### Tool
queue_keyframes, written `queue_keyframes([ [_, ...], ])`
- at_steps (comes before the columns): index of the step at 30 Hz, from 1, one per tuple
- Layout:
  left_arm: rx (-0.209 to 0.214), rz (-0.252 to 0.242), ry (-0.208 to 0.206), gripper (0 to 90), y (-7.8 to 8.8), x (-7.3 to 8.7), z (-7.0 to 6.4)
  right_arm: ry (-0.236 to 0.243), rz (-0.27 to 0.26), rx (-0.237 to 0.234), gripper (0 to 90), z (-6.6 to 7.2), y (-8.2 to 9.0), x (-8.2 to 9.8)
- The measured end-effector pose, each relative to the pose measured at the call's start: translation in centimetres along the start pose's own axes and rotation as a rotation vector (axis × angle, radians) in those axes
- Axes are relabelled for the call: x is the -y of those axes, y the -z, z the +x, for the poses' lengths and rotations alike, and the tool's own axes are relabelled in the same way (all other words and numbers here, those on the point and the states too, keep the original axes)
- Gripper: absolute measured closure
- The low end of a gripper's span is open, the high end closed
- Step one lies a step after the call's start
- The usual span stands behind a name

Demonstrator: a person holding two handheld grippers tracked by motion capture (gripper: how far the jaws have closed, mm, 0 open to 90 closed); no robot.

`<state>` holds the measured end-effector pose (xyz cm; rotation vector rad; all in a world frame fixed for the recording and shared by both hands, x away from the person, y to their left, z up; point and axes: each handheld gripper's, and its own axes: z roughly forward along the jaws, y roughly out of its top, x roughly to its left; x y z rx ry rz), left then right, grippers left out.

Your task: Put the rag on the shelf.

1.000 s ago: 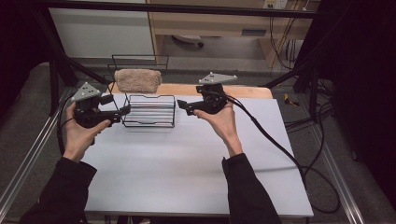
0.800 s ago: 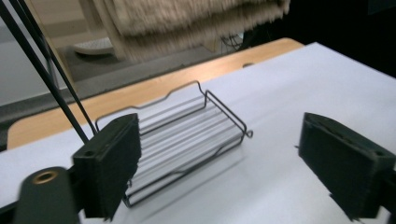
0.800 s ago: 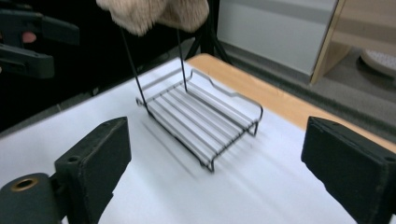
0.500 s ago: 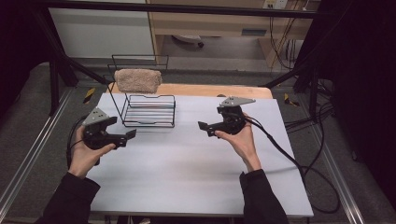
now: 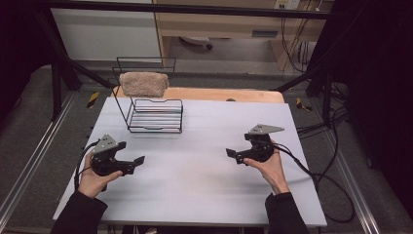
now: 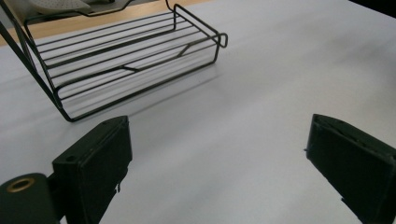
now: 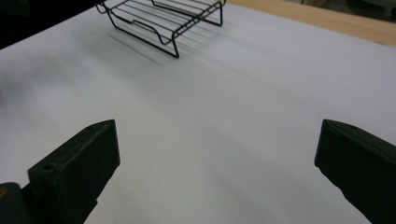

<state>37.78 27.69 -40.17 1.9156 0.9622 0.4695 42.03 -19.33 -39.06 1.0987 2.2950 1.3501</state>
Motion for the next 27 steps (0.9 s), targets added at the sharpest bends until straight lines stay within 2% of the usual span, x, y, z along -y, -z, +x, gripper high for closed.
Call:
queue_keyframes([
  [3,0.007,0.015,-0.011,7.4,-0.1,0.7,-0.1,-0.008,0.014,0.005,0.6,-0.4,0.6,1.4],
  [5,0.009,0.018,-0.013,7.6,-0.1,1.0,-0.1,0.010,0.010,0.004,0.6,-0.7,1.1,2.4],
  [12,0.008,0.031,-0.022,7.8,-0.3,1.9,0.0,-0.028,0.008,0.016,0.7,-1.8,2.8,5.4],
  [14,0.009,0.033,-0.020,7.8,-0.3,2.1,0.1,-0.027,0.024,0.017,0.7,-2.2,3.3,6.1],
  [20,0.009,0.038,-0.017,7.7,-0.3,2.6,0.2,-0.049,0.042,0.015,0.7,-2.9,4.3,7.8],
  [27,0.006,0.052,-0.024,7.6,-0.5,3.1,0.1,-0.074,0.034,0.030,0.7,-3.2,4.9,8.8],
])
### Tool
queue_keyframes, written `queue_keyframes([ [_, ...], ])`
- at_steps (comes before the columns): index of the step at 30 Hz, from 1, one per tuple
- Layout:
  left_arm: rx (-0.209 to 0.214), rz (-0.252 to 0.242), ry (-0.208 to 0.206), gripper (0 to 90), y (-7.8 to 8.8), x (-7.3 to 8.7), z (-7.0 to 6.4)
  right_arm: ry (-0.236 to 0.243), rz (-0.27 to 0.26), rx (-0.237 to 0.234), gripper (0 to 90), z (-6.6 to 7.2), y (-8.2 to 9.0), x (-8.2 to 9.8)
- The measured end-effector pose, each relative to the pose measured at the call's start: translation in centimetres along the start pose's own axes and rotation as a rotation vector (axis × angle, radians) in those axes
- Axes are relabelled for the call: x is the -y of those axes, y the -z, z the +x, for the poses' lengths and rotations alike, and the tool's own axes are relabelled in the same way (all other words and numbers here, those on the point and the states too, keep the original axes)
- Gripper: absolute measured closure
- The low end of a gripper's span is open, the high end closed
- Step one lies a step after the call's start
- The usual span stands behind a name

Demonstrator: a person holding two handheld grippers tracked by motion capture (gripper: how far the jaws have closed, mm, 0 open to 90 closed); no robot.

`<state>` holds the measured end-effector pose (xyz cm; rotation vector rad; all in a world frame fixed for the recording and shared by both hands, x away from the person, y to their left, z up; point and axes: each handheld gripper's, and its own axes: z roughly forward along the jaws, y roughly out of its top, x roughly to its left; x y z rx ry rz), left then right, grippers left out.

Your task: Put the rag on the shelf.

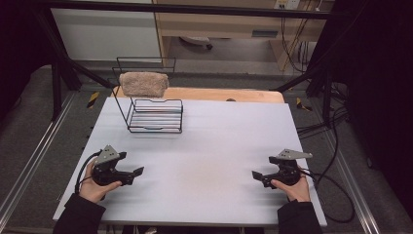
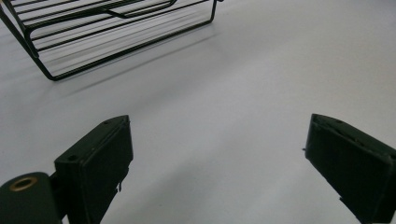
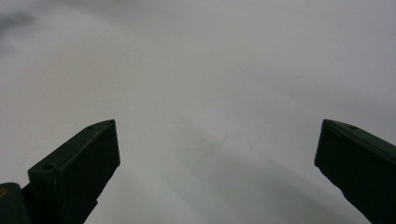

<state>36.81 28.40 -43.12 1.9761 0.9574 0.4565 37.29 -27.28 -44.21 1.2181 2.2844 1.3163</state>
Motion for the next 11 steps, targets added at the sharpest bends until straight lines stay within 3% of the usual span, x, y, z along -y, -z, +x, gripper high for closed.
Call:
queue_keyframes([
  [11,0.004,0.018,0.002,7.6,-0.31,0.47,0.04,-0.001,0.016,0.006,0.7,-0.08,-0.02,0.41],
])
